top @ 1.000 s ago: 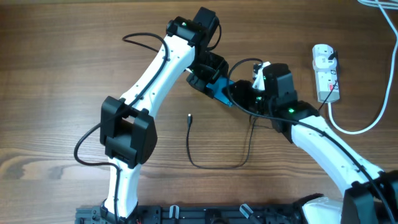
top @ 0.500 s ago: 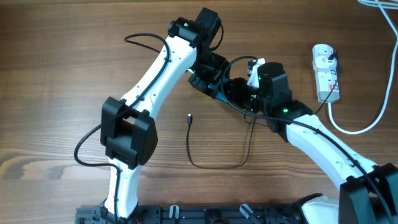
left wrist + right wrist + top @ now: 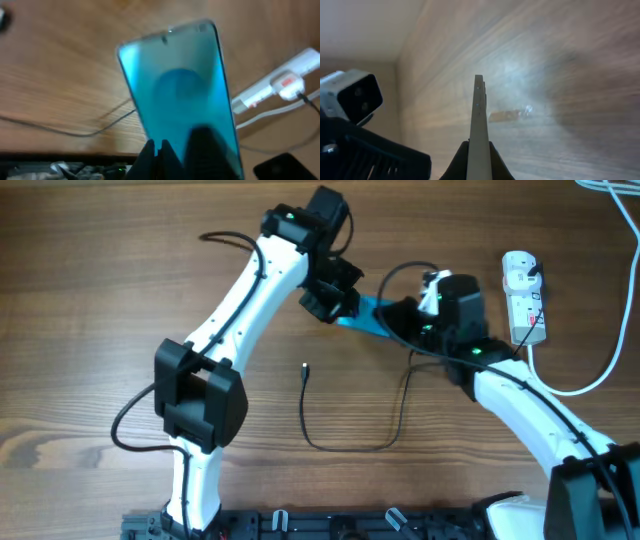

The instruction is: Plug charger to phone and switch on socket

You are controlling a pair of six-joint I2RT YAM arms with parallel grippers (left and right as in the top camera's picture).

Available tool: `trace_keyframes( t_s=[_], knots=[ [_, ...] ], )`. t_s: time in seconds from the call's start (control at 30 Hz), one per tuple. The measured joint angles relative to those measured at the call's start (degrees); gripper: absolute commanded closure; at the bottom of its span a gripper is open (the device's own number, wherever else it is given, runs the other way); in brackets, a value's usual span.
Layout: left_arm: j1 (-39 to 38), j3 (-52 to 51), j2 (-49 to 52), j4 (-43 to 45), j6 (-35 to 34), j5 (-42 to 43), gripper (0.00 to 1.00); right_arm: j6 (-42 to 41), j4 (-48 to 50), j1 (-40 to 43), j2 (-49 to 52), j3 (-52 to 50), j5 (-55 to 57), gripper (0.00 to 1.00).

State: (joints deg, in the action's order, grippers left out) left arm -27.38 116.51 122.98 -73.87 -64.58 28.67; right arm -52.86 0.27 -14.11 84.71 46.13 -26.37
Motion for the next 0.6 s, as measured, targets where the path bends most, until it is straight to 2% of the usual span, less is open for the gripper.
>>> trace_keyframes(
  t_s=[0.07, 0.17, 0.3, 0.43, 0.6],
  knots=[
    [1.9, 0.0, 0.0, 1.4, 7.4, 2.9, 0.89, -0.7, 0.0, 2.2, -2.3, 0.0, -0.4, 0.96],
    [3.7, 0.0, 0.0, 5.6, 14.6, 8.9, 0.83, -3.7, 0.3, 3.7, -6.5, 0.0, -0.7, 0.96],
    [4.3, -0.1, 0.0, 15.0, 19.8, 19.5, 0.71, -11.6, 3.7, 4.9, -9.2, 0.0, -0.6, 0.96],
    [4.6, -0.2, -0.3, 24.2, 18.7, 29.9, 0.70, -20.7, 10.5, 5.1, -9.4, 0.0, 0.7, 0.96],
    [4.9, -0.1, -0.9, 27.5, 10.8, 32.9, 0.66, -29.5, 12.8, 5.1, -9.4, 0.0, 6.5, 0.96]
  ],
)
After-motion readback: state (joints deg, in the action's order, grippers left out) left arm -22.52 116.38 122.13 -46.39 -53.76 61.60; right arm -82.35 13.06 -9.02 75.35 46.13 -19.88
